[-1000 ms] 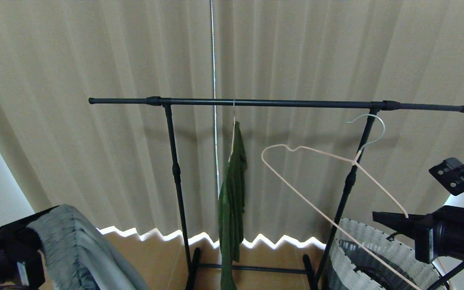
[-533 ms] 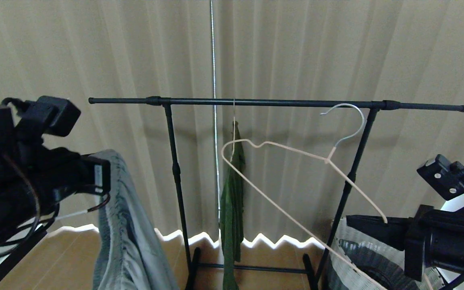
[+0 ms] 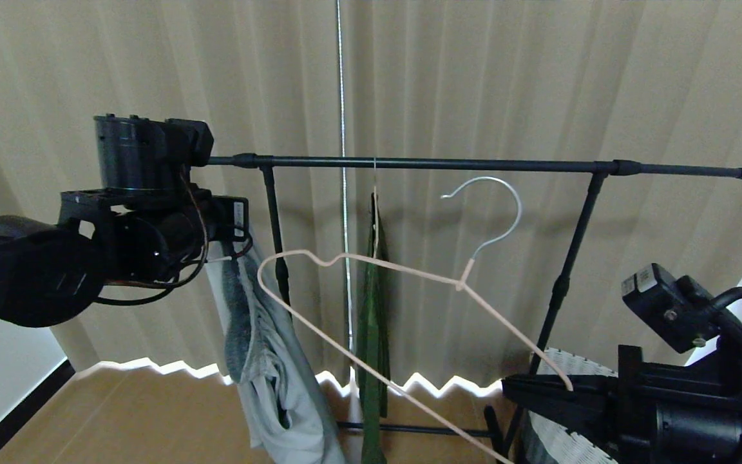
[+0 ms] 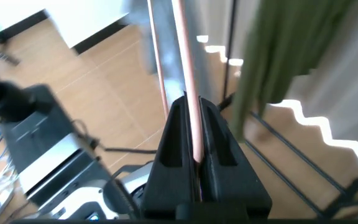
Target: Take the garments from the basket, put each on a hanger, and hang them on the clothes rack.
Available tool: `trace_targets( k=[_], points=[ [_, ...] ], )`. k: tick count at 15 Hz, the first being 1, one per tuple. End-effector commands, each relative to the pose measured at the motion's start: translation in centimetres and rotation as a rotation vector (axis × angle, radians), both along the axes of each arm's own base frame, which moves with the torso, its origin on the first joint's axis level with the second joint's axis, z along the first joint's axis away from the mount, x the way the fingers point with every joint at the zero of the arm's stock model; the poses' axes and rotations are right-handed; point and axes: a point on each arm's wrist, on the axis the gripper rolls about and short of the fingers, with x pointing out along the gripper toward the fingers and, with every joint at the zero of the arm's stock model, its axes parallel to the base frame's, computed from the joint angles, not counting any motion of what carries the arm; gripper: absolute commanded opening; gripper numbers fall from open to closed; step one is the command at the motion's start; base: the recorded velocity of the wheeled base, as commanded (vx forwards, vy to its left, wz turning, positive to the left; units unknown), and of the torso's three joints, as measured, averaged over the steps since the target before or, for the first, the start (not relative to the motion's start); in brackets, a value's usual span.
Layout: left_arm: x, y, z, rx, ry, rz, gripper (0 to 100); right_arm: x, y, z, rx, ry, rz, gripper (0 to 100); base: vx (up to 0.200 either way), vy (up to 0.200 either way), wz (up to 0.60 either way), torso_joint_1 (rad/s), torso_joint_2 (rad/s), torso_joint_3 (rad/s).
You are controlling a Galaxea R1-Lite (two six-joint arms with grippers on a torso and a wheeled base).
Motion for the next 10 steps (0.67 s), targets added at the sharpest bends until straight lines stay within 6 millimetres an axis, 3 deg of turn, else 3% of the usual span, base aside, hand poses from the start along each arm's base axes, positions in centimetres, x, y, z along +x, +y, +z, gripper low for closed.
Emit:
trace_targets(
  k=[1, 6, 10],
  points=[
    [0.3, -0.8, -0.7, 0.010, 0.021, -0.019, 0, 0.6, 1.7, -0.7, -0.032, 0.032, 0.039, 0, 0.000, 0.000, 0.00, 0.000, 0.00, 0.000],
    [0.1, -1.2, -0.7, 0.011, 0.024, -0.031, 0, 2.0, 3.3, -1.6, -0.069, 0.070, 0.037, 0, 0.000, 0.000, 0.00, 0.000, 0.00, 0.000],
    [-0.2, -1.0, -0.6, 0.022, 0.027, -0.032, 0, 3.8, 4.5, -1.5, -0.109, 0.035, -0.071, 0, 0.000, 0.000, 0.00, 0.000, 0.00, 0.000]
  ],
)
